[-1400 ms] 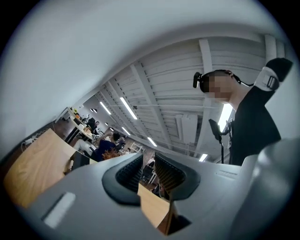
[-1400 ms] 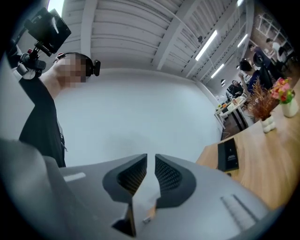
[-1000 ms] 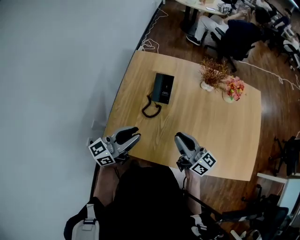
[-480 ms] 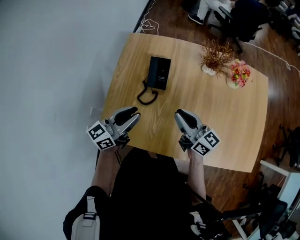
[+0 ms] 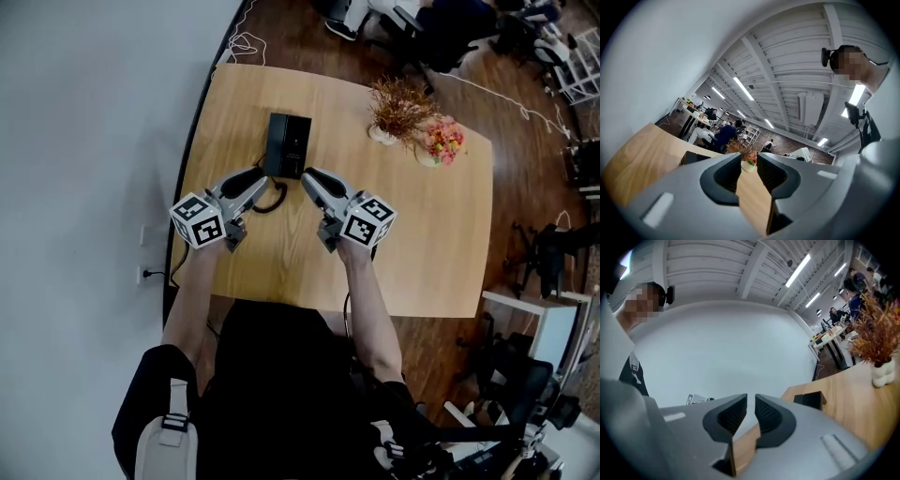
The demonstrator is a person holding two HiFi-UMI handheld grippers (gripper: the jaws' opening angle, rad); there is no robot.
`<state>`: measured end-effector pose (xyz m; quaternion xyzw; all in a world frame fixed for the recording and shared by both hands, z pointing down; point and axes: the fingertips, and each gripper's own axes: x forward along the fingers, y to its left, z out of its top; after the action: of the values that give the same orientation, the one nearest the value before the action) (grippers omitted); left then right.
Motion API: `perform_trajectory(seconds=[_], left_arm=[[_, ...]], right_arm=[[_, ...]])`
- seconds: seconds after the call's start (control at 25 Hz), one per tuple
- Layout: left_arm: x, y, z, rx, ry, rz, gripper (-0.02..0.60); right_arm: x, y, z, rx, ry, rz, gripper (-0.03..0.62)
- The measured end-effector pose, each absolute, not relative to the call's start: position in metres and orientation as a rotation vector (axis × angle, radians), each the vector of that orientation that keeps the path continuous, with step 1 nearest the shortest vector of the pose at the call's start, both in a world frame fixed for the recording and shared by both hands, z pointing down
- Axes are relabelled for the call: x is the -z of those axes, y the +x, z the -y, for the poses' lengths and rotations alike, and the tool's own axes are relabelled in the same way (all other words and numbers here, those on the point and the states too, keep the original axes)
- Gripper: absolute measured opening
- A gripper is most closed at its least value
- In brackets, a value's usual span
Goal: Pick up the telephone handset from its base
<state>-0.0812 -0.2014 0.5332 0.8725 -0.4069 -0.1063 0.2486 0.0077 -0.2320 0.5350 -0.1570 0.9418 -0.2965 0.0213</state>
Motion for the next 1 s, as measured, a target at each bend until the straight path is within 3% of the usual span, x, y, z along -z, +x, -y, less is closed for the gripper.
perform_trajectory(seconds=[0.16, 0.36, 1.0], left_arm=[[-0.578, -0.099, 0.222, 0.177, 2.316, 1.135, 0.109], [-0.657, -0.137, 0.257, 0.041, 2.164, 1.202, 0.209], [-0.735, -0.107, 0.336, -0.159, 2.118, 0.969, 0.212]], right_arm=[[-0.555, -0.001, 0.242, 1.001, -0.565, -2.906, 0.045], [-0.567, -0.002, 0.23, 1.041, -0.619, -2.887, 0.045], [-0.572, -0.029, 0.187, 1.064, -0.583, -2.953, 0.045]])
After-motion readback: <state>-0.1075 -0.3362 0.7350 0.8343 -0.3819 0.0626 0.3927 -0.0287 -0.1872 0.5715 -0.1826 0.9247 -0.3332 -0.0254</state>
